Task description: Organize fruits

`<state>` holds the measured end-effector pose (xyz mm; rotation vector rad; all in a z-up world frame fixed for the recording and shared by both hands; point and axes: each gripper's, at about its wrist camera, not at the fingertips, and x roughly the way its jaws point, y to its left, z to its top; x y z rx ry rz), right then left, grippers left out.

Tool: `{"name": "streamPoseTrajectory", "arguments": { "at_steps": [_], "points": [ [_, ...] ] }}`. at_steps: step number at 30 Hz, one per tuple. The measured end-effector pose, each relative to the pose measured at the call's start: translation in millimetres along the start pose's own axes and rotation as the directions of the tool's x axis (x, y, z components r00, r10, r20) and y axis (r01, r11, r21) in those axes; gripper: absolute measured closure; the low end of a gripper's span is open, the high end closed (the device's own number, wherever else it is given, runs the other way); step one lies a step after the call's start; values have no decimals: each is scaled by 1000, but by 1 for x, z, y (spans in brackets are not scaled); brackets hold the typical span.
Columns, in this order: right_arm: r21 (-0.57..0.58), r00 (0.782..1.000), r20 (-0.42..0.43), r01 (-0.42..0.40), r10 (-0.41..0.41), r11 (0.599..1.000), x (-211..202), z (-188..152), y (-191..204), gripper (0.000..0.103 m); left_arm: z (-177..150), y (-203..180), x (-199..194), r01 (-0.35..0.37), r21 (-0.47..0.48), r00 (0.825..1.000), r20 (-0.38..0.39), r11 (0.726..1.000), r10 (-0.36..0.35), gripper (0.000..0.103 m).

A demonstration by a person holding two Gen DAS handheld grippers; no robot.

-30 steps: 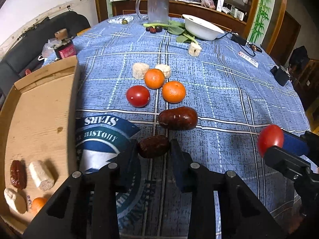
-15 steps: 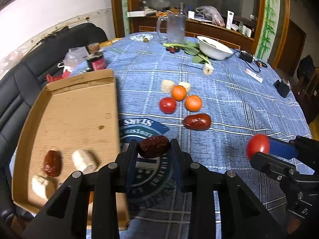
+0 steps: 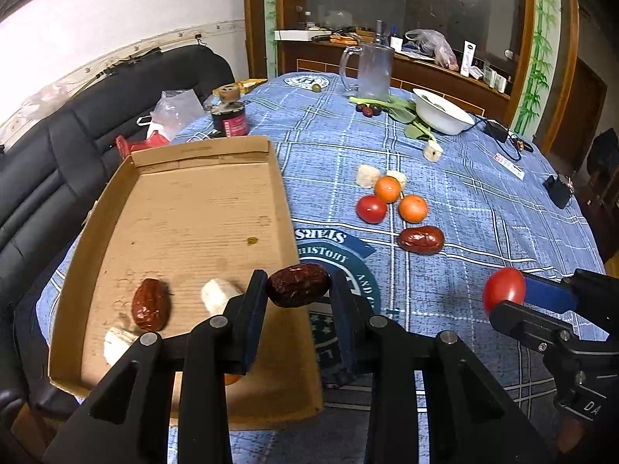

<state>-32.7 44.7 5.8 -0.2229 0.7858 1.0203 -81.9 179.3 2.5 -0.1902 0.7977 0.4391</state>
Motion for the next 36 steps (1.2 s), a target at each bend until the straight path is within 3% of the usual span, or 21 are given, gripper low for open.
{"name": "streamPoseTrajectory", "arguments": {
  "at_steps": [36],
  "points": [
    [-93,996,-46,-81,77,992,40,22,50,71,-2,52,0,-54,-70,998,8,996,55,73]
  ]
}}
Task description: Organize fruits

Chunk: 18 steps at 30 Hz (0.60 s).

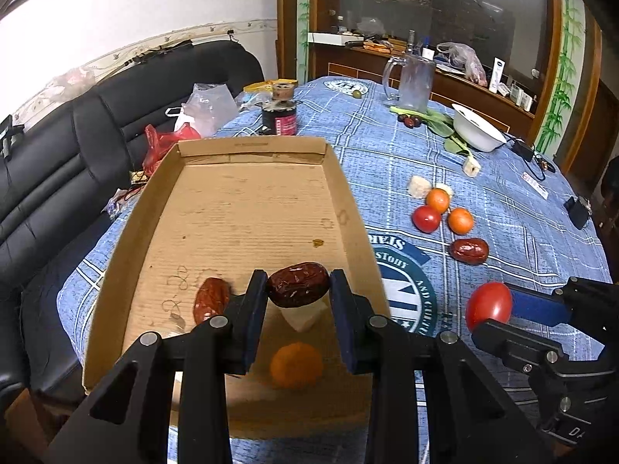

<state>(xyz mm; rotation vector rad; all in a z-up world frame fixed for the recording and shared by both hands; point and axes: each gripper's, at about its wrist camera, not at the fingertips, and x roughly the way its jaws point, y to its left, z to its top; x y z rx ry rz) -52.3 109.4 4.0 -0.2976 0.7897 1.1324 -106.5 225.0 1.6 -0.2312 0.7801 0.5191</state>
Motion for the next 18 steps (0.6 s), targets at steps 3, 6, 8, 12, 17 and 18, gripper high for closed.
{"name": "streamPoseTrajectory", "arguments": {
  "at_steps": [3,6,8,12,17,18],
  "points": [
    [-10,1000,-5,-11,11,1000,7,5,4,71,2,8,2,-5,-9,1000,-3,1000,5,73],
    [-17,1000,-10,-27,27,1000,16,12,9,71,5,18,5,-1,-26,1000,-8,1000,1,73],
    [-20,999,-12,-38,38,999,22,17,12,71,8,27,7,4,-41,1000,-13,999,-5,73],
    [-38,999,-17,-51,51,998,35,29,18,71,16,47,11,5,-74,1000,-21,997,-6,73],
    [-56,997,-24,-70,69,996,54,44,26,71,27,69,19,-16,-102,1000,-27,995,13,73],
    [-56,997,-24,-70,69,996,54,44,26,71,29,73,22,-20,-106,999,-31,994,17,73]
  ]
}}
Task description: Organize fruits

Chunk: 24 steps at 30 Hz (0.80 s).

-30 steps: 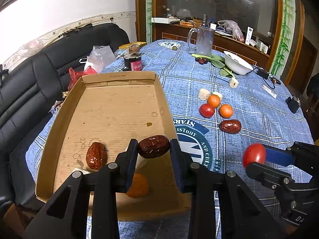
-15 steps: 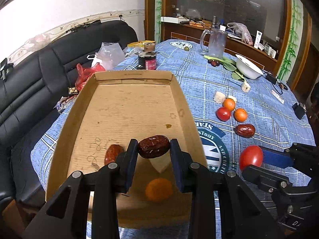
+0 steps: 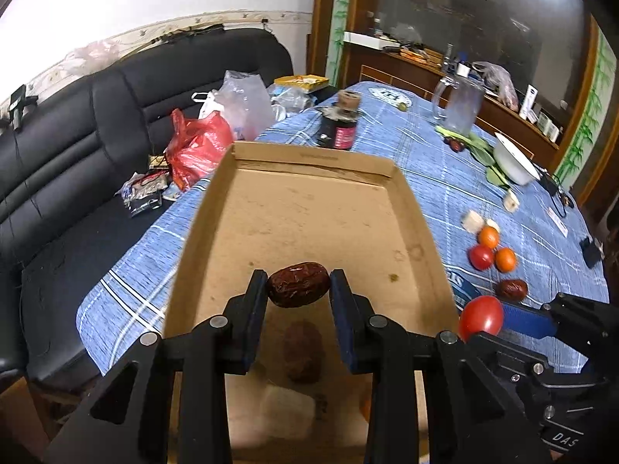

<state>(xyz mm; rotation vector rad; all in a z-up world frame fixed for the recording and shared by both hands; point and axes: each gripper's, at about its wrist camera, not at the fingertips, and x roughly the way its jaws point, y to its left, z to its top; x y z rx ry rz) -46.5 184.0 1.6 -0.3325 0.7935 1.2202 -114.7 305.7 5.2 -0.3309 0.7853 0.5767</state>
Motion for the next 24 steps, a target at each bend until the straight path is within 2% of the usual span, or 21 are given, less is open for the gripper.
{"name": "streamPoseTrajectory", "arguments": {
  "at_steps": [6,14,24],
  "points": [
    [8,999,-37,-9,9,1000,40,19,-2,72,6,11,19,-27,-2,999,-39,1000,27,73],
    [-20,995,-102,0,-2,1000,78,23,-1,72,1,11,38,-33,14,995,-95,999,34,73],
    [-18,992,-129,-7,5,1000,91,24,-5,72,-4,8,49,-53,40,985,-161,998,59,73]
  ]
}}
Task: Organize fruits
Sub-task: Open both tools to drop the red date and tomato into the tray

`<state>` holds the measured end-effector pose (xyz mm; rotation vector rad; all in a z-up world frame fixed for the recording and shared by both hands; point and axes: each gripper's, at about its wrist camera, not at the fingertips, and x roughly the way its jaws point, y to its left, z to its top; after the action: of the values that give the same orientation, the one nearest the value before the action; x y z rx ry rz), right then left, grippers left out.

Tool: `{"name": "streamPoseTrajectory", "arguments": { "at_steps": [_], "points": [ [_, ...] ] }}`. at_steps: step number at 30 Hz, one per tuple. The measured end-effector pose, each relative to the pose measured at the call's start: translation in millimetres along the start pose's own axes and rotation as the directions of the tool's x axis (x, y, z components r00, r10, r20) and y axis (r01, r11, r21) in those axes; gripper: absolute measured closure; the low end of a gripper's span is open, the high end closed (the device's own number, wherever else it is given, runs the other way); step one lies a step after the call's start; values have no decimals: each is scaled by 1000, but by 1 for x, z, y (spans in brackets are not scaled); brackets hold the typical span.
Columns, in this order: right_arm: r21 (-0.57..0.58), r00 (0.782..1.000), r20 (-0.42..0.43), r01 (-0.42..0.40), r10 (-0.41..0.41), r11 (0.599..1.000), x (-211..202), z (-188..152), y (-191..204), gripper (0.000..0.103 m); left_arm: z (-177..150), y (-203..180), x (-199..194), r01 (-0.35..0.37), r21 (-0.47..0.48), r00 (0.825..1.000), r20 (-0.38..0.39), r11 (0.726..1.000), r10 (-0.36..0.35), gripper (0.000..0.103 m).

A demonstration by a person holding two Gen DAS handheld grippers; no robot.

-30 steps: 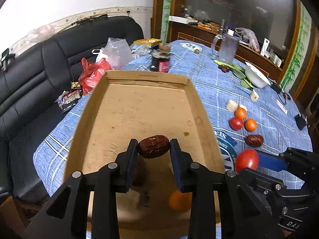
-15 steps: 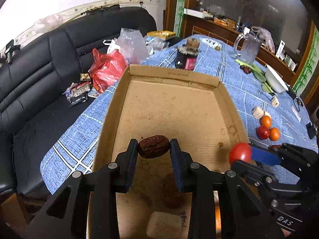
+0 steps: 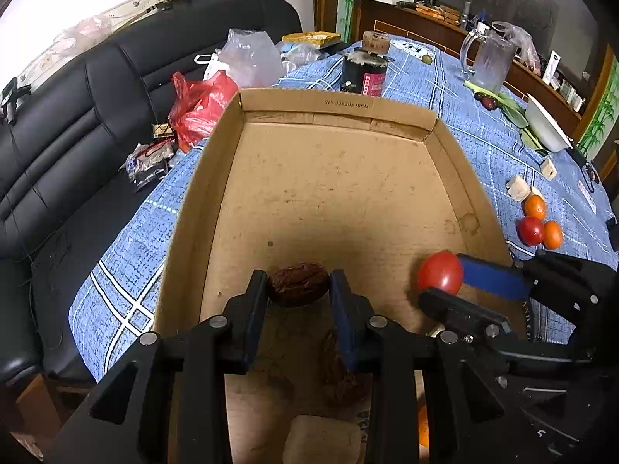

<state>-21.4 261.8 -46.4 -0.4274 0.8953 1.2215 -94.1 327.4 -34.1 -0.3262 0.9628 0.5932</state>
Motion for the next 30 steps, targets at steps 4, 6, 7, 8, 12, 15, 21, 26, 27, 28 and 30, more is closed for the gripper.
{"name": "streamPoseTrajectory", "arguments": {
  "at_steps": [4,6,7,8,12,15,21,26,27,28,30],
  "points": [
    [11,1000,-5,-8,8,1000,1,0,-2,71,-2,1,3,-4,-13,1000,-19,1000,3,61],
    [25,1000,-8,-19,19,1000,1,1,-4,71,-3,1,1,-8,-14,1000,-14,1000,8,54],
    [26,1000,-9,-17,17,1000,1,1,-5,70,-4,0,0,-10,-13,1000,-11,1000,10,52],
    [26,1000,-9,-17,17,1000,1,1,-5,70,-4,0,-1,-10,-14,1000,-11,1000,10,49],
    [28,1000,-10,-9,10,1000,1,1,-6,69,-5,0,-2,-23,-15,1000,-10,1000,23,46],
    [32,1000,-8,-4,4,999,-1,1,-6,69,-6,0,-5,-28,-19,1000,-6,999,28,46],
    [39,1000,28,2,-3,999,-18,-2,-4,56,-8,-2,-16,-34,-26,999,23,999,35,46],
    [44,998,64,-4,1,999,-42,-8,-2,55,-10,-7,-29,-34,-28,998,59,999,35,46],
    [44,998,64,-4,1,999,-42,-8,-2,54,-10,-9,-32,-31,-26,997,65,999,32,46],
    [45,997,72,-4,1,999,-49,-13,-2,54,-12,-11,-34,-28,-22,997,67,999,30,46],
    [48,997,77,-6,2,999,-53,-15,-2,53,-13,-16,-38,-24,-14,997,75,1000,25,46]
  ]
}}
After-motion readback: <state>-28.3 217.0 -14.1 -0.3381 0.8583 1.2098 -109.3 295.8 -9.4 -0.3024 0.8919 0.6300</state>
